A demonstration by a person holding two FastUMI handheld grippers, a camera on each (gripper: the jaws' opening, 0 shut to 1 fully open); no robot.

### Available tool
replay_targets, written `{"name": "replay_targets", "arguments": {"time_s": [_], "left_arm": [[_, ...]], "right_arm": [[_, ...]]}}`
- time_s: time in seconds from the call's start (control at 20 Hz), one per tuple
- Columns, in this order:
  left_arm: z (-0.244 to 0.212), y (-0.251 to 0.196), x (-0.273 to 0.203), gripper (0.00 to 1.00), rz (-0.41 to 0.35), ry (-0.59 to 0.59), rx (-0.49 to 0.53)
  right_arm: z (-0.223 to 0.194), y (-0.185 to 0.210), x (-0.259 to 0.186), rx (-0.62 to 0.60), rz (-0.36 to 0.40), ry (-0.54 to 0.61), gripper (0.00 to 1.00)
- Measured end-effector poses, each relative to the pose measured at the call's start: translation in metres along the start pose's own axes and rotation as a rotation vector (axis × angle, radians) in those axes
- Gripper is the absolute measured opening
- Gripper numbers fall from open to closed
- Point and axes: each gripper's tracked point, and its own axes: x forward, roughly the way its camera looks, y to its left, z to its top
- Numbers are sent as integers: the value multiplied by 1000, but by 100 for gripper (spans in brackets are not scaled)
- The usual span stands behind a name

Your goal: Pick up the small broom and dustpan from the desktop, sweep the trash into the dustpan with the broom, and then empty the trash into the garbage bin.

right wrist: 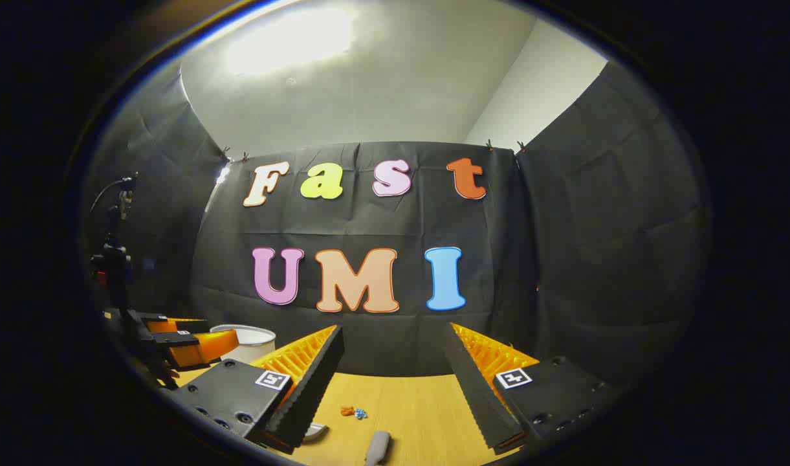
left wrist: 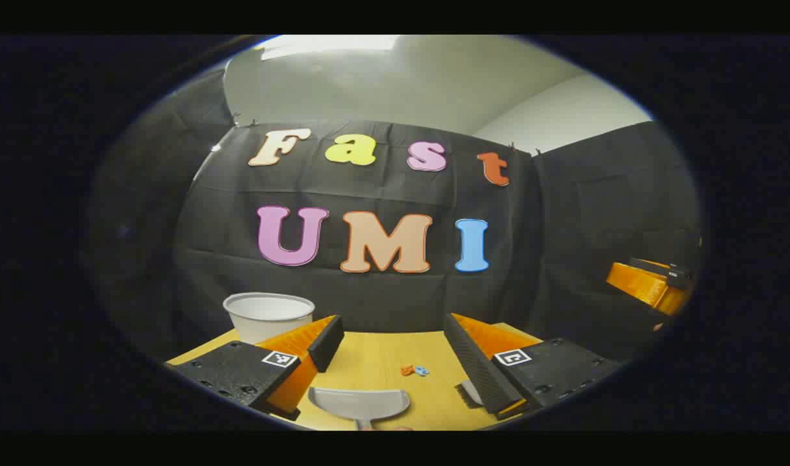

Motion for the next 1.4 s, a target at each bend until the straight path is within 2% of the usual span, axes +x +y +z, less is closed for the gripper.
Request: {"name": "replay_targets", "arguments": {"time_s": [0.6, 1.4], "left_arm": [[18, -33, 16, 92, -29, -60, 60], [20, -29, 8, 92, 28, -60, 95]], "right_arm": [[8, -30, 17, 15, -8, 6, 99], [8, -24, 21, 11, 47, -11, 99]]}}
